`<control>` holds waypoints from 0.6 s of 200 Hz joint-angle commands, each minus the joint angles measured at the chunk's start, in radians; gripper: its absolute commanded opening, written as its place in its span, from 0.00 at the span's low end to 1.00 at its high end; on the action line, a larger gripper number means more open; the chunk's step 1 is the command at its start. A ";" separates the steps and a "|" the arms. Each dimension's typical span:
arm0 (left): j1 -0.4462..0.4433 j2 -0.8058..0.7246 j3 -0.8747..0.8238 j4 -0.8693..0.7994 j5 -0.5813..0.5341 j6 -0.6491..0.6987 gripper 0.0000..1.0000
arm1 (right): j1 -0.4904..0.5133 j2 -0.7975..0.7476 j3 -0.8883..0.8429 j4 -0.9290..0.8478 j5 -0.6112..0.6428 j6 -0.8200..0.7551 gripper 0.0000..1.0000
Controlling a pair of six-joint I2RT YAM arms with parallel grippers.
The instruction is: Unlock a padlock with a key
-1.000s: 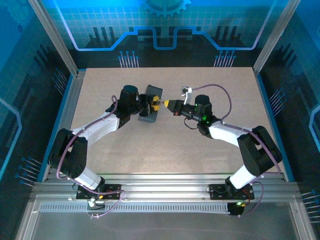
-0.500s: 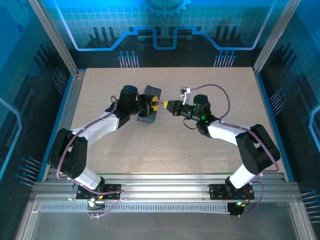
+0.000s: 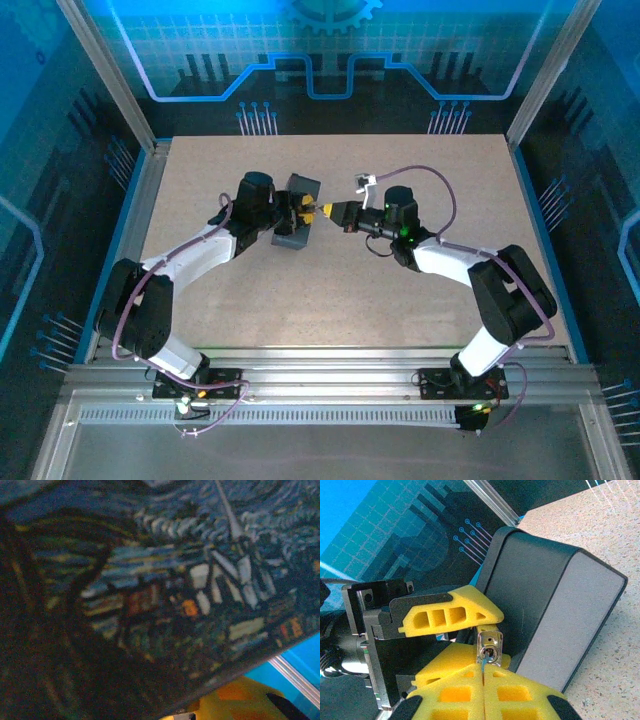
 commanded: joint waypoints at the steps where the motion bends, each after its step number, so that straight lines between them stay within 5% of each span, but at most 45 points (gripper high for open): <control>1: -0.024 -0.063 0.015 0.099 0.083 0.036 0.01 | 0.045 0.026 0.027 -0.056 -0.105 -0.048 0.10; 120: -0.016 -0.078 0.015 0.059 0.082 0.054 0.01 | 0.045 0.046 0.118 -0.267 -0.160 -0.151 0.14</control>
